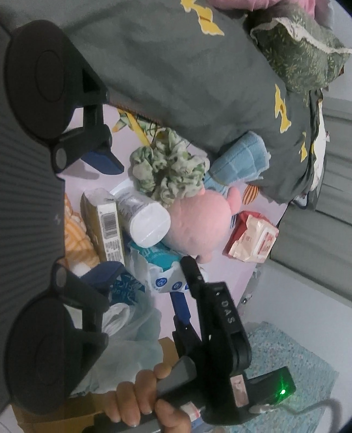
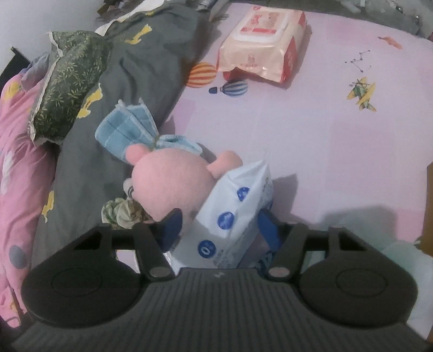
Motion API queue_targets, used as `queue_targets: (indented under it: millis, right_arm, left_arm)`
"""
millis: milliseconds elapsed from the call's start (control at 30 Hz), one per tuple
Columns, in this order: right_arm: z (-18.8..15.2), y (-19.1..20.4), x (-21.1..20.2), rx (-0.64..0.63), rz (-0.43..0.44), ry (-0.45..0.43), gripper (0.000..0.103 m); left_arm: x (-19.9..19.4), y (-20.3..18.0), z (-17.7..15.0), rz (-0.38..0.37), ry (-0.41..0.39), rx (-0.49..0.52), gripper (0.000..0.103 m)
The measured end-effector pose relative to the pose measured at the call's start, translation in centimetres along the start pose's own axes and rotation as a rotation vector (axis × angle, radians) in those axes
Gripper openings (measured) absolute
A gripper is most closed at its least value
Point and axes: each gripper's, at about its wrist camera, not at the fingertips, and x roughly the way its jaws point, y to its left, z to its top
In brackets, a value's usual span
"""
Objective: Organize soft objects
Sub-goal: 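Move both grippers back over the blue-and-white wet wipes pack, then grasp the blue wet wipes pack with the right gripper while the left gripper steadies it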
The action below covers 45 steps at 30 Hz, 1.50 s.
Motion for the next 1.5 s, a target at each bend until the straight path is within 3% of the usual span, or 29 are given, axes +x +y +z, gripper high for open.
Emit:
queue_targets:
  millis: [133, 267, 400, 700, 933, 1133, 1300, 1500]
  right_arm:
    - [0.0, -2.3, -0.8, 0.054, 0.026, 0.028, 0.049]
    - [-0.1, -4.9, -2.4, 0.089, -0.031, 0.018, 0.048]
    - [0.1, -7.2, -2.2, 0.177, 0.007, 0.040, 0.049]
    - [0.2, -7.7, -0.9, 0.236, 0.031, 0.085, 0.054]
    - [0.8, -7.7, 0.4, 0.217, 0.023, 0.107, 0.056]
    - [2.7, -7.3, 0.6, 0.168, 0.068, 0.053, 0.037]
    - [3.7, -8.3, 1.6, 0.185, 0.068, 0.041, 0.036]
    - [2.7, -10.5, 1.2, 0.264, 0.146, 0.078, 0.040]
  left_arm:
    - [0.1, -0.2, 0.3, -0.019, -0.010, 0.011, 0.066]
    - [0.1, -0.6, 0.6, -0.051, -0.030, 0.026, 0.065]
    - [0.4, -1.1, 1.0, -0.074, -0.032, 0.037, 0.063]
    - [1.7, -2.7, 2.6, -0.131, -0.057, 0.067, 0.060]
    - [3.8, -4.8, 3.2, -0.111, -0.010, 0.140, 0.060]
    - [5.0, -5.4, 3.4, -0.091, 0.011, 0.153, 0.060]
    - [6.1, -6.2, 4.0, -0.083, 0.039, 0.145, 0.060]
    - [7.2, -7.0, 4.7, -0.095, 0.082, 0.152, 0.062]
